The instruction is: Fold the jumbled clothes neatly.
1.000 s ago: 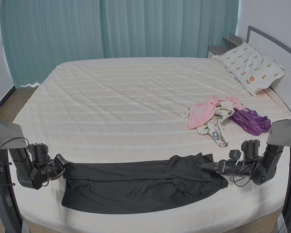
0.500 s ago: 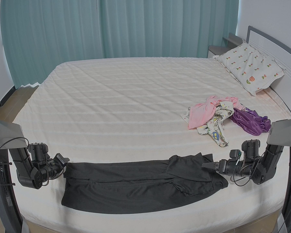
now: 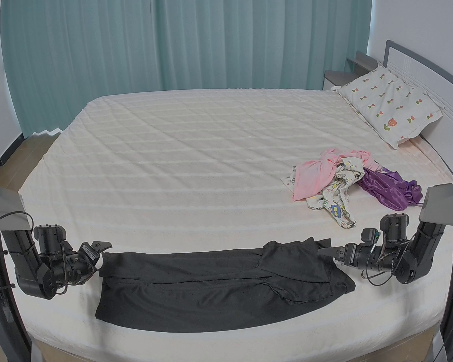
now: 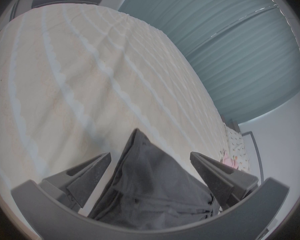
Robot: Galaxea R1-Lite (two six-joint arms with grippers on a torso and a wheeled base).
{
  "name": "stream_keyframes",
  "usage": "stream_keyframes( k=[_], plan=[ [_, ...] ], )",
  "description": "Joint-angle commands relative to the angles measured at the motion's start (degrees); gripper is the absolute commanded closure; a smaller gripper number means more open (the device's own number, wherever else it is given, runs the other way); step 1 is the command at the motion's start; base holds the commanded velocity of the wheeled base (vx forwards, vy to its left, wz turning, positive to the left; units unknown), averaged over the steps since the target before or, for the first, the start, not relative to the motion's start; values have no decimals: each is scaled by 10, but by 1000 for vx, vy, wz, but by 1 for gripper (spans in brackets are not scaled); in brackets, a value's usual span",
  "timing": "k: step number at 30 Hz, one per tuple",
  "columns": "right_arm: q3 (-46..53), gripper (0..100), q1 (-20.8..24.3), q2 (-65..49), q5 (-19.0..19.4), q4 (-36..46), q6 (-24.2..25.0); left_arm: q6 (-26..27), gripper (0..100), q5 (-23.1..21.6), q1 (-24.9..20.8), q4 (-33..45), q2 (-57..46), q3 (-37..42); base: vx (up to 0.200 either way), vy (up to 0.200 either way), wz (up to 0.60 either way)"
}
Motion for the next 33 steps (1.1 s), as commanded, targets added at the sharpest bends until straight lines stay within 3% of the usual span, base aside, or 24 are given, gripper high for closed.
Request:
stream_keyframes(
  k=[1, 4, 11, 17, 33],
  plan=[
    [-10, 0, -17, -1, 0, 1, 5, 42, 0, -21, 0, 4, -29, 44, 0, 0, 0],
    [-14, 0, -24, 4, 0, 1, 5, 92, 0, -20, -6, 0, -26, 62, 0, 0, 0],
    [-11, 0, -20, 4, 1, 0, 5, 101, 0, -10, -45, -1, -8, 62, 0, 0, 0],
    [-9, 0, -19, 3, 1, -1, 5, 103, 0, 71, -74, -1, 26, 32, 0, 0, 0],
    [-8, 0, -15, 2, 2, -1, 5, 118, 0, 71, -74, 3, 24, 29, 0, 0, 0]
  ],
)
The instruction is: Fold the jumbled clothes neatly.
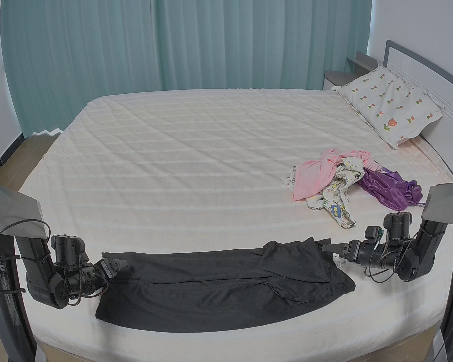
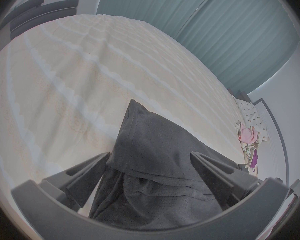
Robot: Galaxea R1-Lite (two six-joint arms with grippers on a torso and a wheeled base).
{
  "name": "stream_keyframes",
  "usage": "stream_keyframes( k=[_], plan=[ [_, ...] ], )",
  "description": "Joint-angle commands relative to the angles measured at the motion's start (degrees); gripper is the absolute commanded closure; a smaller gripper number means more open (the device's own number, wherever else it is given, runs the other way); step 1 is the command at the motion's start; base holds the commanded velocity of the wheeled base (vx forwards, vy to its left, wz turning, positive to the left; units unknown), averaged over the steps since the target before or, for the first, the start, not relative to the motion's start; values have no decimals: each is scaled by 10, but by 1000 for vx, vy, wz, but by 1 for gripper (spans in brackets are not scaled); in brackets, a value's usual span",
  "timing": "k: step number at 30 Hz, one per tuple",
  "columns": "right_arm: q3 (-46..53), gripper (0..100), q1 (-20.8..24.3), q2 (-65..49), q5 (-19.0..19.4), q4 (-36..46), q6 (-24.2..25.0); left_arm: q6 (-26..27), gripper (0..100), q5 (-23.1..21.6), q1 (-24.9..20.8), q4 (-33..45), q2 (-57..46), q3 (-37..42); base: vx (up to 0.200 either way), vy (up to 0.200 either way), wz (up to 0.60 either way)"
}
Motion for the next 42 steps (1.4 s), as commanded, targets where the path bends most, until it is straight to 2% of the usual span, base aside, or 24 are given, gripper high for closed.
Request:
stream_keyframes(
  k=[1, 4, 5, 22, 30, 36, 42],
  plan=[
    [0, 0, 1, 0, 0, 0, 0, 1, 0, -3, 0, 1, 0, 3, 0, 0, 0],
    [0, 0, 1, 0, 0, 0, 0, 2, 0, -3, 0, 1, 1, 6, 0, 0, 0],
    [0, 0, 1, 0, 0, 0, 0, 2, 100, -3, 0, 1, 1, 6, 0, 0, 0],
    [1, 0, 1, 0, 0, -1, 0, 5, 100, -3, 9, 2, -24, 14, 0, 0, 0],
    [0, 0, 1, -1, 1, -1, 0, 29, 100, -47, 67, 9, -64, 27, 0, 0, 0],
    [-2, 0, 0, -2, 3, -1, 1, 59, 100, -62, 102, 23, -69, 27, 0, 0, 0],
    [-3, 0, -1, -3, 3, -1, 1, 62, 100, -72, 140, 23, -78, 25, 0, 0, 0]
  ],
)
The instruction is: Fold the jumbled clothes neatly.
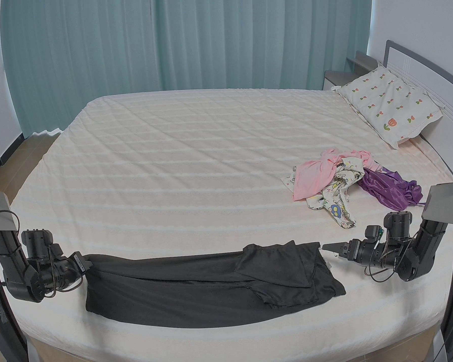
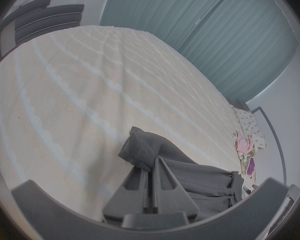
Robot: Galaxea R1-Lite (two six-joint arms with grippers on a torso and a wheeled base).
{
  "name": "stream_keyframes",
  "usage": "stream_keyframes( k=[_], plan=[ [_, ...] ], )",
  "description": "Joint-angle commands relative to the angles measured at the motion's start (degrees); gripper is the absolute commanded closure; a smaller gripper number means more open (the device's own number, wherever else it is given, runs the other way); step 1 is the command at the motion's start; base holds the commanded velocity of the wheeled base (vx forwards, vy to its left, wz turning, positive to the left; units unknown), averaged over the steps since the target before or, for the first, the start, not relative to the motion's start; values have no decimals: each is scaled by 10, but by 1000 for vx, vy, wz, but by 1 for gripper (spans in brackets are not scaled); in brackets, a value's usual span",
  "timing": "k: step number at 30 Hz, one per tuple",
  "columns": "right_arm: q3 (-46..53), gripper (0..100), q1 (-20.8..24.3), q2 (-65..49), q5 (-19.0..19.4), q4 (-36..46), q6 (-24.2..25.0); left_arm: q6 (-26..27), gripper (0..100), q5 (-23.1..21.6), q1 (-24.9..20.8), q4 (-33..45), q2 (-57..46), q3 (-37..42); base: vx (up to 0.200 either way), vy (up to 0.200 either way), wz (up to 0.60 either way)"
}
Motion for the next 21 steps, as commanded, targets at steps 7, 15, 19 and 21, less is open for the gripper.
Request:
stream_keyframes(
  k=[7, 15, 19, 21],
  plan=[
    [-3, 0, -3, -1, 2, 0, 1, 8, 100, -37, 98, 15, -26, -20, 0, 0, 0],
    [-5, 0, -4, -1, 3, 0, 1, 4, 100, -98, 160, 146, -95, -68, 0, 0, 0],
    [-4, 0, -4, -1, 3, 0, 1, 0, 100, -96, 149, 173, -124, -62, 0, 0, 0],
    [-4, 0, -4, -1, 3, 0, 1, -8, 100, -92, 118, 186, -141, -57, 0, 0, 0]
  ],
)
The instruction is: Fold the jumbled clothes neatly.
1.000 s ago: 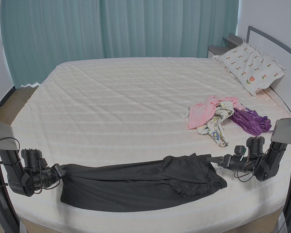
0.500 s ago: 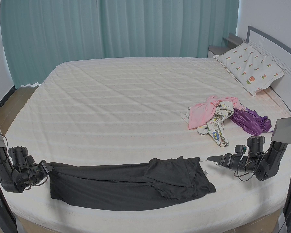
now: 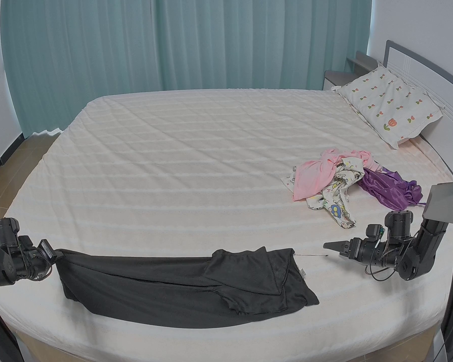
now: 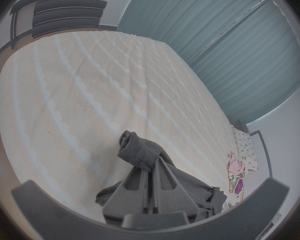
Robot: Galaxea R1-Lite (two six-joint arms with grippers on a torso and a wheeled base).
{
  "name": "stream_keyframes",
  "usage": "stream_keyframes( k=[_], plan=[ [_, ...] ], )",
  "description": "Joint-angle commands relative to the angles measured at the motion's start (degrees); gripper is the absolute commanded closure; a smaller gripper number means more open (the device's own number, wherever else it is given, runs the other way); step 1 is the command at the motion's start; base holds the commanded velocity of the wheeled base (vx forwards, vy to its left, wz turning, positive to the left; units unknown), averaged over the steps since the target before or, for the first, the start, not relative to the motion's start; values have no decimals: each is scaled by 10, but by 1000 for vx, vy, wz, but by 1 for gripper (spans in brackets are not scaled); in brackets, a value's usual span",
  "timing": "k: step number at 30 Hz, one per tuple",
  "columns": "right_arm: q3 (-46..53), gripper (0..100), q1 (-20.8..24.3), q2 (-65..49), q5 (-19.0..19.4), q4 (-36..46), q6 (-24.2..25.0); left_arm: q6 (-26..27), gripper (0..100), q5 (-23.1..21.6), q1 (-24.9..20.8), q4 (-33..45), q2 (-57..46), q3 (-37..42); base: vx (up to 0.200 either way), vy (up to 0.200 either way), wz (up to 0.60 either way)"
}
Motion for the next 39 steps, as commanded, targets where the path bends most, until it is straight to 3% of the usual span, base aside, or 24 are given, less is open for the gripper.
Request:
stream_keyframes(
  k=[1, 8, 13, 19, 27, 39],
  plan=[
    [0, 0, -1, -1, 0, -1, 0, -16, 100, 7, -45, 26, -62, 5, 0, 0, 0],
    [0, 0, -1, -2, 1, -1, 0, -37, 100, 88, -164, 73, -103, 8, 0, 0, 0],
    [0, 0, -1, -2, 1, -1, 0, -88, 100, 139, -247, 80, -117, 1, 0, 0, 0],
    [0, 0, -1, -3, 1, -1, 0, -105, 100, 198, -327, 98, -119, -1, 0, 0, 0],
    [1, 0, 0, -4, 1, -2, -1, -139, 100, 224, -391, 131, -119, -28, 0, 0, 0],
    [1, 0, 1, -3, 1, -2, -1, -170, 100, 237, -435, 169, -113, -61, 0, -200, 0]
  ],
)
